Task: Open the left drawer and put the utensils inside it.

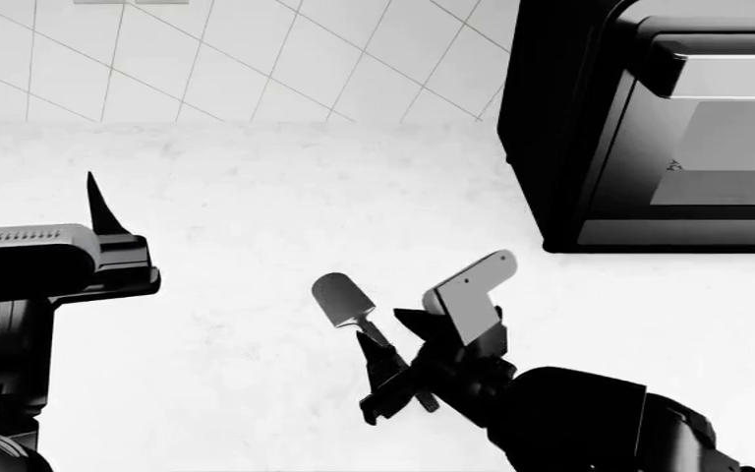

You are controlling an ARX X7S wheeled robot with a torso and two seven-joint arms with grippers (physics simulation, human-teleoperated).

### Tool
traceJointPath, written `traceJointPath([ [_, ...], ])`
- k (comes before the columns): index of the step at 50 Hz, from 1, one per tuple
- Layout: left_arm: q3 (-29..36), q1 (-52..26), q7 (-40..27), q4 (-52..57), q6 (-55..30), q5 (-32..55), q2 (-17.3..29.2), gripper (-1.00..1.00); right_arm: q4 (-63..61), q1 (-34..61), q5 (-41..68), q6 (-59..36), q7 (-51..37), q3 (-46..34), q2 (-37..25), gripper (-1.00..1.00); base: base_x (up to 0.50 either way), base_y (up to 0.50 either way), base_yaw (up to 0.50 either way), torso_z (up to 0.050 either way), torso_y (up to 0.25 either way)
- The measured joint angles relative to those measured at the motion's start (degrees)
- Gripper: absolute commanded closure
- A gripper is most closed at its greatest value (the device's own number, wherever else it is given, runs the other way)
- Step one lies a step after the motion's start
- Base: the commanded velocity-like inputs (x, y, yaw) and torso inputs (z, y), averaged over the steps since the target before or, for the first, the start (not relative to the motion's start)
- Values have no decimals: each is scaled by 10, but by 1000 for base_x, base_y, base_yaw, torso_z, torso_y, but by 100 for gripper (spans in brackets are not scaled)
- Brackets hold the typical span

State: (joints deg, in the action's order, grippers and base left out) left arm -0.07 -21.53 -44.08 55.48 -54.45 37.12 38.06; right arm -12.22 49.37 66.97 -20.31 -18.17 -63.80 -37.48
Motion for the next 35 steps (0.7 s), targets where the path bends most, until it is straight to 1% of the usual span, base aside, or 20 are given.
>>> traceJointPath([
  [15,1,-1,-5,1,1,6,3,-100,7,0,-10,-6,35,6,-3,100,-1,0,0,0,0],
  [27,4,-4,-10,-1,2,9,5,-100,-9,10,15,-26,12,3,-9,100,0,0,0,0,0],
  [35,3,-8,-14,2,0,15,7,-100,-48,36,55,-53,-19,-1,-23,100,0,0,0,0,0],
])
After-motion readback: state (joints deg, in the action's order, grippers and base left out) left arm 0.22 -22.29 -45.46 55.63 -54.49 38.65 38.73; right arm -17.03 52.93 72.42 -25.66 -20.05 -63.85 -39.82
